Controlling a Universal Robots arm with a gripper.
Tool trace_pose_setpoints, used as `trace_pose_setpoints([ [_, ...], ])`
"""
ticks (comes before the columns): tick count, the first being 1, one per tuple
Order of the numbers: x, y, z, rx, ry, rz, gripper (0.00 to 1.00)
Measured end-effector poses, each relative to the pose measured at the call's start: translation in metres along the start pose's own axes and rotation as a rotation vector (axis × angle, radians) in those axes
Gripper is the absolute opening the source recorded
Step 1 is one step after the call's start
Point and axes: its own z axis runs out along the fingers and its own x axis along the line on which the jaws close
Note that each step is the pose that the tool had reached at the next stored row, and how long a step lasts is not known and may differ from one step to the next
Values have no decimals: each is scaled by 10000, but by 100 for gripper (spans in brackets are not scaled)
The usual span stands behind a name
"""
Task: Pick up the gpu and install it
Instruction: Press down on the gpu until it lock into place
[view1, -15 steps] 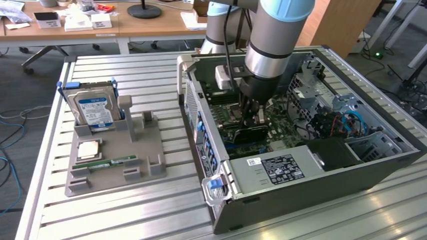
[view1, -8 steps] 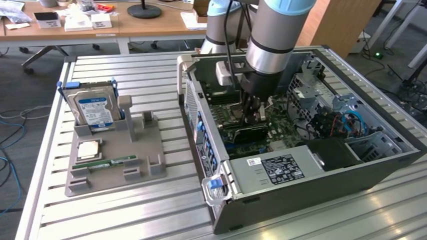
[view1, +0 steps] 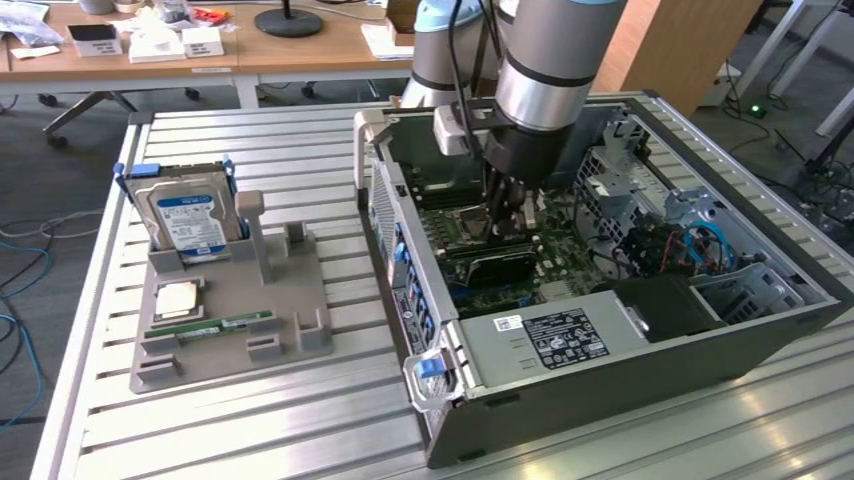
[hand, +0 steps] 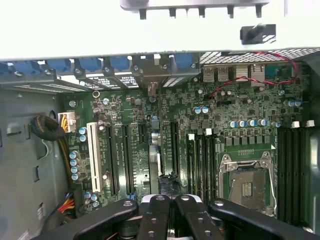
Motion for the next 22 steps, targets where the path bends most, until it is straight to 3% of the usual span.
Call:
trace_pose_setpoints([
  [11, -23, -4, -133, 2, 22, 0, 11],
  [22, -26, -35, -133, 0, 22, 0, 11],
])
